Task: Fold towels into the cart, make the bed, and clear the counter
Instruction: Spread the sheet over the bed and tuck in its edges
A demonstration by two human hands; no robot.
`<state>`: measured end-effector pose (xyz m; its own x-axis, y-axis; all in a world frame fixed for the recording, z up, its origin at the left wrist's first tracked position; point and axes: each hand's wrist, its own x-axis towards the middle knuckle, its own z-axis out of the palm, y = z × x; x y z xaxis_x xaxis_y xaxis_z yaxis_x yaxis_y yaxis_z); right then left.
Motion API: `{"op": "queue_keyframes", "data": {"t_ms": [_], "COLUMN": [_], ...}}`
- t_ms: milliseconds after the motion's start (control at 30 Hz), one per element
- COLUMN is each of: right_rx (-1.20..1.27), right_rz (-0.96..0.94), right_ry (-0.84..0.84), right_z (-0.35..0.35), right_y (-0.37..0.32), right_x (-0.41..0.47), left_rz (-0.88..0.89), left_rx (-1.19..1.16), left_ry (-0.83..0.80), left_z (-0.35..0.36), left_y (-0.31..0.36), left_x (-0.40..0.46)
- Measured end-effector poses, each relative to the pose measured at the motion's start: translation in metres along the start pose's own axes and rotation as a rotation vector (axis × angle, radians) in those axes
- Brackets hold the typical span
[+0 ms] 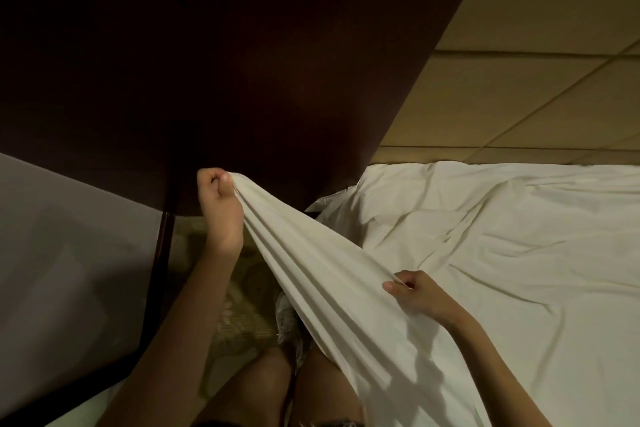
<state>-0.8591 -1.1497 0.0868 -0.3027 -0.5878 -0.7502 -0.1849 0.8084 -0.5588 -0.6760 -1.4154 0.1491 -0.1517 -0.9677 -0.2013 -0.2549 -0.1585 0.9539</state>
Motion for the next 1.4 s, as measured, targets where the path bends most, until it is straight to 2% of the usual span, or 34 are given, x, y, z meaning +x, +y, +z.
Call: {"op": "queue_keyframes", "data": {"t_ms": [100, 200, 267, 433, 500, 600, 833, 1000, 1067, 1167, 1400], "right_rx": [0.073, -0.001, -0.055, -0.114, -0.100, -0.100, -0.072, -0.076, -0.056, -0.203, -0.287], "right_rz": [-0.104, -0.134, -0.202, -0.458, -0.480, -0.324, -0.284, -0.210, -0.236, -0.265, -0.268], "right_ry": [0.147, 0.391, 0.519, 0.710, 0.662, 0.414, 0.401, 0.137, 0.188, 0.356, 0.528], "right_z": [-0.015, -0.051, -0.086, -0.169, -0.163, -0.134, -0.132, -0.138, -0.139, -0.133, -0.105], "right_y": [0.005, -0.010, -0.032, -0.114, -0.125, -0.111, -0.105, -0.101, -0.097, -0.086, -0.055], "right_x": [-0.003, 0.007, 0.013, -0.001, 0.006, 0.026, 0.032, 0.033, 0.043, 0.069, 0.143], "left_rz": [-0.010, -0.036, -0.048, 0.031, -0.011, -0.090, -0.165, -0.245, -0.242, -0.212, -0.214], "left_rx": [-0.010, -0.059, -0.089, -0.101, -0.099, -0.066, -0.056, -0.017, -0.008, -0.007, 0.070], "left_ry": [-0.010, -0.009, -0.002, 0.111, 0.174, 0.192, 0.231, 0.201, 0.157, 0.088, 0.142], "left_z": [-0.003, 0.000, 0.005, 0.011, 0.004, -0.007, -0.007, -0.013, -0.012, -0.001, 0.040], "left_y": [0.000, 0.004, 0.012, 0.043, 0.044, 0.032, 0.018, -0.018, -0.031, -0.049, -0.126], "left_x": [0.001, 0.003, 0.003, 0.020, 0.032, 0.035, 0.039, 0.043, 0.041, 0.036, 0.047]}}
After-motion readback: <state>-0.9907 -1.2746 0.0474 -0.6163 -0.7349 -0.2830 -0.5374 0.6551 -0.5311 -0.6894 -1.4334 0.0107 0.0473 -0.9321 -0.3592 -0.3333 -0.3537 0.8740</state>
